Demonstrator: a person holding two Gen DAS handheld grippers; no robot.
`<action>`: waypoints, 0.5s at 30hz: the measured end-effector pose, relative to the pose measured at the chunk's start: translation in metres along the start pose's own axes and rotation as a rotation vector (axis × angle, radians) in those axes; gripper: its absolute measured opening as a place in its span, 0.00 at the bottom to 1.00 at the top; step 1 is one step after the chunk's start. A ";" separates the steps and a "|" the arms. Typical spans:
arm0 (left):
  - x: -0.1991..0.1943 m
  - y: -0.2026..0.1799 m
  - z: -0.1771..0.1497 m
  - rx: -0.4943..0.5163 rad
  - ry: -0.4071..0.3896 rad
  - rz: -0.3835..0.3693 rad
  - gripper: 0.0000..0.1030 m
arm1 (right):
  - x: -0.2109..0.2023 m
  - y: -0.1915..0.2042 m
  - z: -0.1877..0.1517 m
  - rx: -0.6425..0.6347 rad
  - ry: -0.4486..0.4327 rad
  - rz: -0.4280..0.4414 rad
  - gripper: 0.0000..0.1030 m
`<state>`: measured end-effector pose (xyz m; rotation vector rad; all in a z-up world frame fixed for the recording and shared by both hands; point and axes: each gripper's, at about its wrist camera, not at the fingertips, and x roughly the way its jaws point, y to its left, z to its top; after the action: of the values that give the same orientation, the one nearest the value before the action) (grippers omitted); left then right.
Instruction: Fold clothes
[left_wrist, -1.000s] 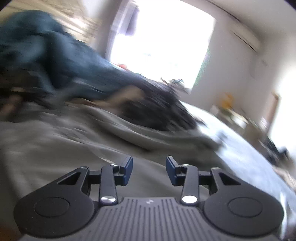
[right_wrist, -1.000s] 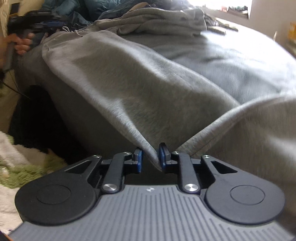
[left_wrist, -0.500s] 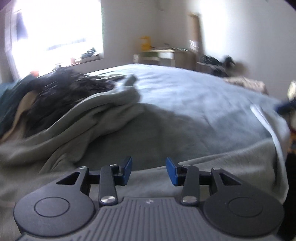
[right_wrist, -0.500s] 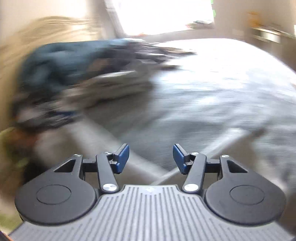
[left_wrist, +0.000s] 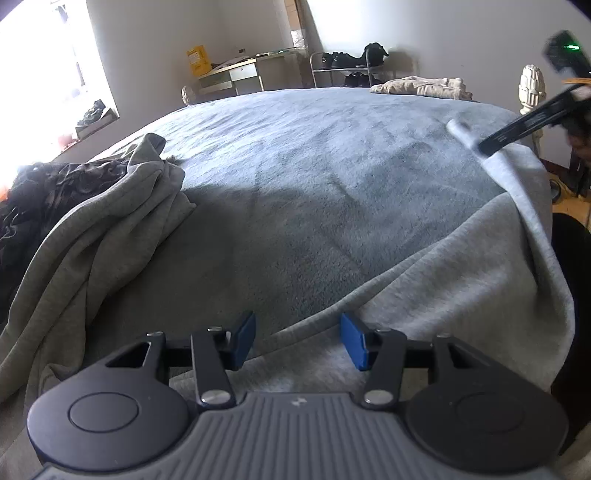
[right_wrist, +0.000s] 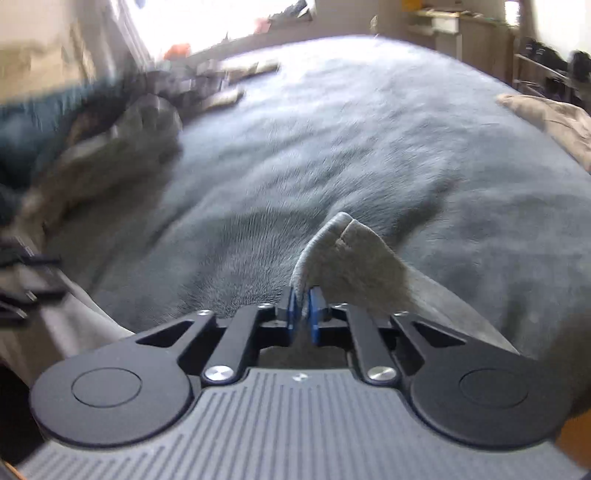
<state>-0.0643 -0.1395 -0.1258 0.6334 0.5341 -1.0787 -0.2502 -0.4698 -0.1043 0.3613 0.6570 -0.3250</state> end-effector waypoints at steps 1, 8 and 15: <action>0.000 0.000 0.000 -0.001 0.000 0.001 0.51 | -0.014 -0.005 -0.004 0.026 -0.035 0.008 0.05; 0.000 0.002 -0.001 -0.017 -0.003 -0.003 0.51 | -0.104 -0.053 -0.083 0.319 -0.138 -0.023 0.08; 0.002 0.004 0.003 0.021 0.016 -0.021 0.50 | -0.154 -0.076 -0.121 0.357 -0.039 -0.184 0.14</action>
<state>-0.0594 -0.1422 -0.1242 0.6562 0.5452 -1.1008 -0.4594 -0.4585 -0.1107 0.6348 0.5943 -0.6268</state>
